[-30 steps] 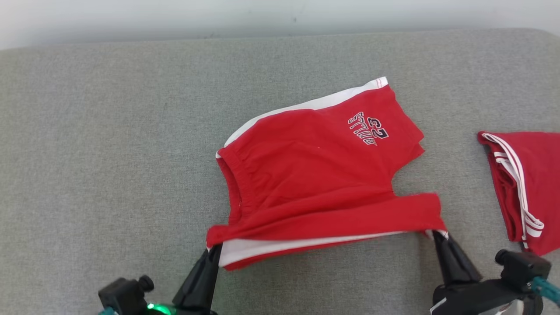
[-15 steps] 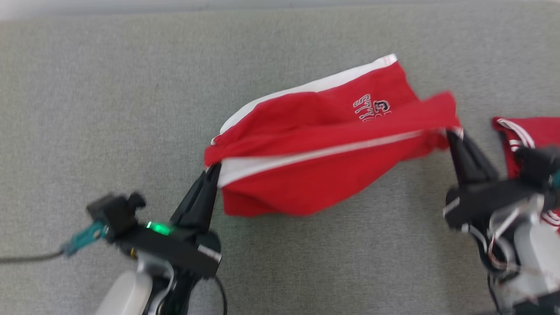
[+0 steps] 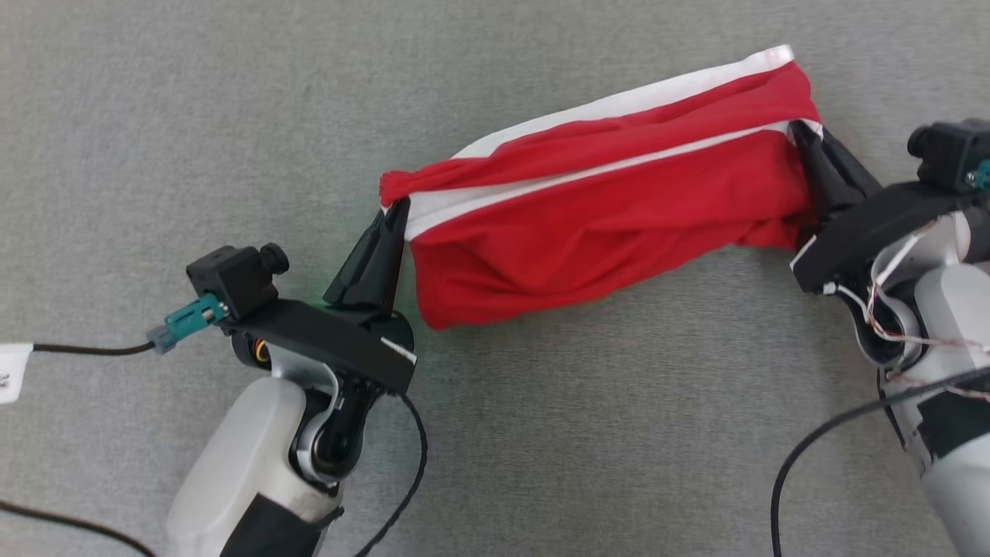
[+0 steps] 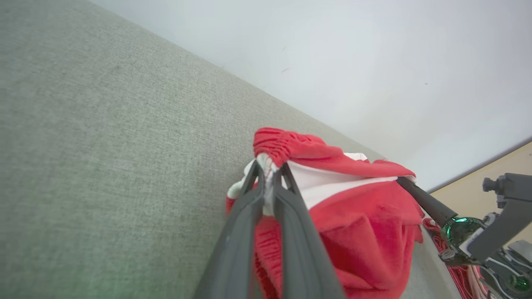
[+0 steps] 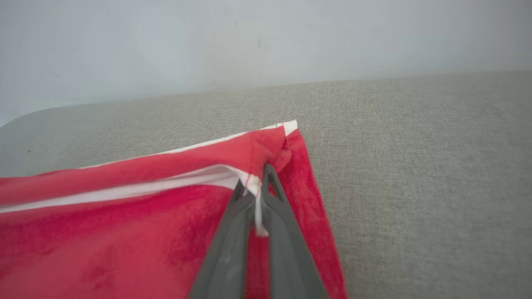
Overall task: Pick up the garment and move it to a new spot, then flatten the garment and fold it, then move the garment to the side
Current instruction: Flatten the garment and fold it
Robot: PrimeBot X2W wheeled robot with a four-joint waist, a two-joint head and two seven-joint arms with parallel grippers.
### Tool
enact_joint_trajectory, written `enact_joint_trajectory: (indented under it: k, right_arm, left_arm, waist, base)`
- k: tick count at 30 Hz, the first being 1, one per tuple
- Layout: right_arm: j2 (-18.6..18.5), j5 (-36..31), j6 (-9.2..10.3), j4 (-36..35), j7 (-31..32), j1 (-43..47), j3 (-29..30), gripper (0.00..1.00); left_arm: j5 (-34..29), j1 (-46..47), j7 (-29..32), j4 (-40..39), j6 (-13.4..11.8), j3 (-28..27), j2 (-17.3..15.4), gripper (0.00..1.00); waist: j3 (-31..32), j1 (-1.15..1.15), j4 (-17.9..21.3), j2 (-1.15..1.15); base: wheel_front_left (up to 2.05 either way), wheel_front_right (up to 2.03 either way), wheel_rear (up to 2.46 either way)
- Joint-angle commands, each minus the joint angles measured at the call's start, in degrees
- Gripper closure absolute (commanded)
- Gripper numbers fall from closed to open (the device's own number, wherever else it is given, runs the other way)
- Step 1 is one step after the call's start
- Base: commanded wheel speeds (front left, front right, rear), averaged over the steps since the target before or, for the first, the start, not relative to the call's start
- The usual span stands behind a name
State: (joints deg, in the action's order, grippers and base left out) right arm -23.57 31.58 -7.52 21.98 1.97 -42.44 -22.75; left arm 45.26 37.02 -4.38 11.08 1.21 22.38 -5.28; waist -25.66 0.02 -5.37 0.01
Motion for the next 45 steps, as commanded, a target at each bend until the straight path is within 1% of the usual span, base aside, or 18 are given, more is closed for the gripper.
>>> enact_joint_trajectory:
  k: [1, 6, 7, 8, 9, 12, 15, 18, 22, 26, 29, 34, 36, 40, 45]
  right_arm:
    - [-0.65, 0.82, 0.06, 1.11, -0.5, -1.22, -0.63, 1.0]
    - [-1.52, 2.91, 0.06, 6.6, -2.01, -4.94, -3.61, 0.99]
    - [-1.61, 3.24, 0.06, 7.34, -2.65, -5.51, -3.96, 0.65]
    - [-1.56, 3.77, 0.06, 8.66, -3.81, -6.18, -4.72, 0.0]
    - [-1.5, 4.07, 0.06, 9.14, -4.54, -6.4, -4.87, 0.0]
    - [-1.24, 4.34, 0.06, 9.9, -6.72, -5.89, -5.41, 0.0]
    - [-1.0, 3.76, 0.06, 9.87, -9.63, -4.19, -4.39, 0.0]
    - [-0.25, 2.48, 0.06, 8.99, -12.69, -1.85, -2.26, 0.0]
    - [2.04, -0.86, 0.06, 5.92, -15.76, 3.34, 2.03, 0.0]
    - [4.77, -5.72, 0.06, 0.44, -16.84, 9.56, 7.06, 0.0]
    - [7.3, -9.29, 0.06, -4.49, -17.11, 15.15, 9.96, 0.0]
    - [10.33, -14.53, 0.06, -11.76, -17.22, 23.97, 12.91, 0.0]
    - [10.92, -14.94, 0.06, -13.02, -17.22, 25.44, 13.41, 0.0]
    - [11.84, -17.51, 0.06, -16.62, -16.94, 30.5, 14.64, 0.0]
    - [12.93, -18.77, 0.06, -19.79, -15.38, 34.33, 15.42, 0.0]
  left_arm:
    - [0.11, 0.89, -0.78, 1.1, 0.21, -0.18, -0.05, 1.0]
    - [1.12, 3.21, -2.46, 5.58, 1.47, 0.81, 1.03, 1.0]
    - [1.36, 3.54, -2.65, 6.31, 1.74, 1.12, 1.17, 1.0]
    - [1.55, 4.0, -2.93, 7.56, 2.31, 1.83, 1.43, 0.11]
    - [1.36, 4.12, -3.34, 8.04, 2.6, 2.12, 1.5, 0.0]
    - [-0.65, 4.34, -5.19, 8.8, 2.46, 2.94, 1.16, 0.0]
    - [-4.33, 3.69, -7.7, 8.32, 1.04, 3.57, -0.27, 0.0]
    - [-8.52, 2.03, -9.53, 6.62, -1.42, 3.56, -1.78, 0.0]
    - [-12.88, -1.85, -10.56, 2.68, -5.14, 1.48, -3.69, 0.0]
    - [-16.92, -7.3, -10.84, -3.2, -8.38, -2.07, -5.31, 0.0]
    - [-19.56, -11.9, -10.76, -6.74, -9.82, -4.48, -6.49, 0.0]
    - [-22.71, -17.97, -10.77, -10.07, -10.65, -6.89, -7.55, 0.0]
    - [-23.17, -18.9, -10.78, -10.49, -10.73, -7.25, -7.69, 0.0]
    - [-24.3, -21.86, -10.78, -11.11, -10.14, -8.27, -7.66, 0.0]
    - [-25.7, -23.87, -10.79, -10.93, -9.36, -8.83, -7.24, 0.0]
  waist:
    - [-1.02, -0.02, -1.12, -0.01]
    - [-1.12, -0.02, -1.67, -0.01]
    - [-1.09, -0.02, -1.69, -0.01]
    - [-0.98, -0.02, -1.59, -0.01]
    - [-0.88, -0.02, -1.5, -0.01]
    - [-0.23, -0.02, -1.01, -0.01]
    - [0.48, -0.02, -0.46, -0.01]
    - [1.31, -0.02, 0.23, -0.01]
    - [2.96, -0.02, 1.32, -0.01]
    - [4.87, -0.02, 2.26, -0.01]
    - [6.56, -0.02, 2.72, -0.01]
    - [9.64, -0.02, 3.11, -0.01]
    - [10.14, -0.02, 3.15, -0.01]
    - [11.88, -0.02, 3.15, -0.01]
    - [13.11, -0.02, 3.1, -0.01]
  base:
    - [0.0, 0.0, 0.0]
    - [0.0, 0.0, 0.0]
    - [0.0, 0.0, 0.0]
    - [0.0, 0.0, 0.0]
    - [0.0, 0.0, 0.0]
    - [0.0, 0.0, 0.0]
    - [0.0, 0.0, 0.0]
    - [0.0, 0.0, 0.0]
    - [0.0, 0.0, 0.0]
    - [0.0, 0.0, 0.0]
    - [0.0, 0.0, 0.0]
    - [0.0, 0.0, 0.0]
    - [0.0, 0.0, 0.0]
    - [0.0, 0.0, 0.0]
    - [0.0, 0.0, 0.0]
